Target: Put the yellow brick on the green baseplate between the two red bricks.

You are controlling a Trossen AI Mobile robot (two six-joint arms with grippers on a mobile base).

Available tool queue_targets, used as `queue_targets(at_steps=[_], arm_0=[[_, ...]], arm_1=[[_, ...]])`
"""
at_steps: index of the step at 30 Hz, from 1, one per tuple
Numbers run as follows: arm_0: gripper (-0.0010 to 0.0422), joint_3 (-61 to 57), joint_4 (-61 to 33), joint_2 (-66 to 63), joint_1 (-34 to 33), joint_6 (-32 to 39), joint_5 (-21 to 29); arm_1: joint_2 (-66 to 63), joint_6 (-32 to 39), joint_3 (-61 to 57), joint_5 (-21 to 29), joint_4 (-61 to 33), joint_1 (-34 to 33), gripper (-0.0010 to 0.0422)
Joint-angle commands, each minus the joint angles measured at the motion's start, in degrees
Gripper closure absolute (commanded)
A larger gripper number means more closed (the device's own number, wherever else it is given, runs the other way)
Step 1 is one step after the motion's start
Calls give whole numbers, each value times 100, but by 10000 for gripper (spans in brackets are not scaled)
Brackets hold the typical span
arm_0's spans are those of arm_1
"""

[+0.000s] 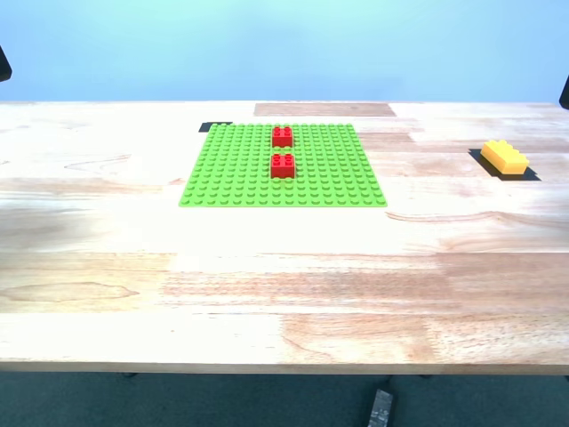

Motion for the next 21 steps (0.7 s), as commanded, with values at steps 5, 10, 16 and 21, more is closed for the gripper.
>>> queue_targets(at_steps=[5, 10, 16, 21], arm_0=[[412, 0, 0, 4, 0, -146, 0], [413, 0, 11, 4, 0, -96, 116], [413, 498, -584, 162, 0, 378, 828], [413, 1421, -1128, 684, -2, 131, 1585]], arm_1=[[2, 216, 2, 15, 0, 2, 413], [2, 223, 2, 13, 0, 2, 413], [2, 485, 13, -2, -2, 2, 413], [212, 649, 463, 44, -428, -4, 413]])
